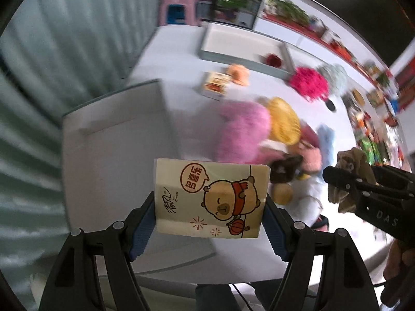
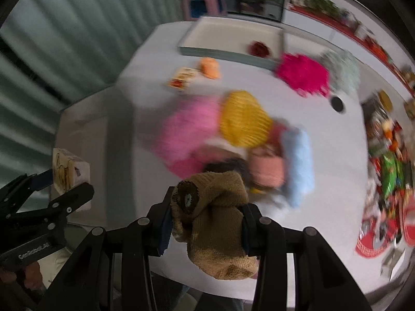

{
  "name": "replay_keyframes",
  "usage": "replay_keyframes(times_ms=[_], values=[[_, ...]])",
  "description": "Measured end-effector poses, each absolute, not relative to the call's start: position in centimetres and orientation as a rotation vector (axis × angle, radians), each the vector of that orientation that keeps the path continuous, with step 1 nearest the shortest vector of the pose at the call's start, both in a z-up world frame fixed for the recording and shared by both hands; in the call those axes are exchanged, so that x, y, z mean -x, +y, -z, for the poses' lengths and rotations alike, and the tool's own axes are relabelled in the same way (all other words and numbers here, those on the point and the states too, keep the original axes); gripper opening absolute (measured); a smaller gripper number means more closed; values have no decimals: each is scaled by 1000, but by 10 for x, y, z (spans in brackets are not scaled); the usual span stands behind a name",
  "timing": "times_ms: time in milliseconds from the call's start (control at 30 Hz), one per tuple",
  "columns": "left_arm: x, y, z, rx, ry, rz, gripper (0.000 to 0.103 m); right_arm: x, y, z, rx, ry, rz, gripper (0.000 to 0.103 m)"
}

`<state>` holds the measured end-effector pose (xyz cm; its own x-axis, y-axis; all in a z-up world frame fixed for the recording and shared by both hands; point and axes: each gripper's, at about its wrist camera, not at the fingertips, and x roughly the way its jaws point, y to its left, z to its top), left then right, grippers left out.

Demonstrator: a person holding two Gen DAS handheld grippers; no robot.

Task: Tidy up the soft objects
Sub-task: 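Carry card box and tan sock to the white box and release both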

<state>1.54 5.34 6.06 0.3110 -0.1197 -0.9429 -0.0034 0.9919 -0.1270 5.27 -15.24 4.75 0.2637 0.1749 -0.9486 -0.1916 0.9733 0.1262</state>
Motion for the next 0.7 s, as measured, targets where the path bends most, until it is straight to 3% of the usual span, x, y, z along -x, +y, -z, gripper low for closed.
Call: replay_keyframes(times_ms=[400, 700], values=[[-24, 157, -55, 201, 1207, -187, 76, -80, -23, -59, 108, 1263, -503, 45], [-46, 190, -37, 231, 1209, -269, 76, -110, 40, -54, 144, 1260, -570, 45]])
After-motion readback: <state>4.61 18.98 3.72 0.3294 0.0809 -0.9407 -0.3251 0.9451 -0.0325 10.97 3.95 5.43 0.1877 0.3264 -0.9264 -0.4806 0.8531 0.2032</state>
